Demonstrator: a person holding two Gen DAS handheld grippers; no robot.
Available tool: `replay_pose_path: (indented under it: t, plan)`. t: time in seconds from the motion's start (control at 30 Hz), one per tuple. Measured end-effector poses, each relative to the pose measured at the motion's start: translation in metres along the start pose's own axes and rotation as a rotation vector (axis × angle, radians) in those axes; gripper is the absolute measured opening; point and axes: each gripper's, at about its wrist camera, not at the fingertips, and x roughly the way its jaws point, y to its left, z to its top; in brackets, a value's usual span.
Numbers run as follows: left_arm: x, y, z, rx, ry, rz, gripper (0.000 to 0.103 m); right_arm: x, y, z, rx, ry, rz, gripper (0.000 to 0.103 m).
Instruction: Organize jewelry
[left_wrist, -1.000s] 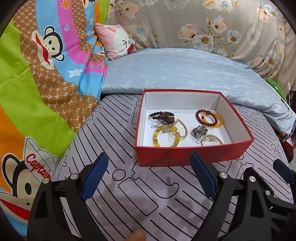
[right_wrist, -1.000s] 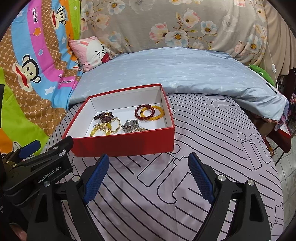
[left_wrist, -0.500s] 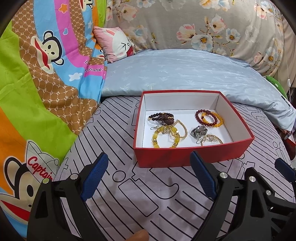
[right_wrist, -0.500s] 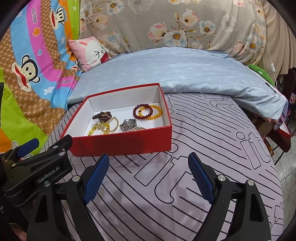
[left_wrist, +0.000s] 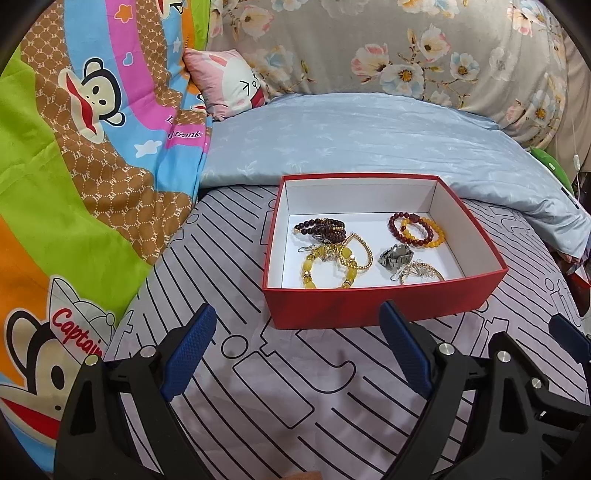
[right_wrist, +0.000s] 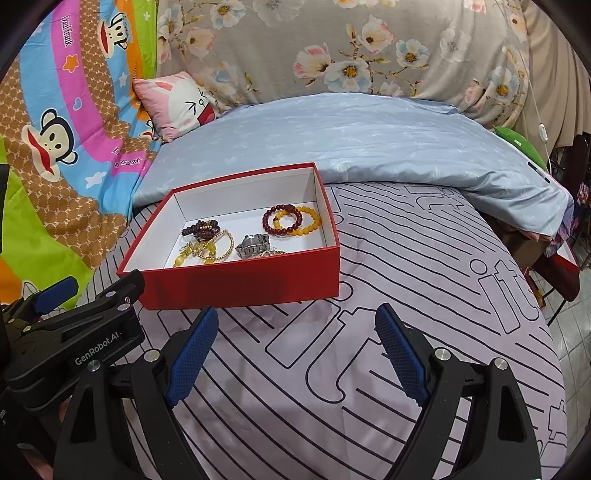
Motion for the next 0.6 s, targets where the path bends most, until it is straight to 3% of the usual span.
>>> replay_pose_path:
  t: [0.27, 0.6]
  plan:
    - [-0.0012, -0.0015, -0.0014, 0.011, -0.011, 0.022, 0.085, 0.0008, 0.0009, -0.0016, 0.007, 0.010, -0.004, 0.084]
    - [0.0016, -0.0004, -0.0016, 0.001, 0.004, -0.007, 0.085, 0.0010, 0.0006, -0.0021, 0.009, 0.013, -0.008, 0.084]
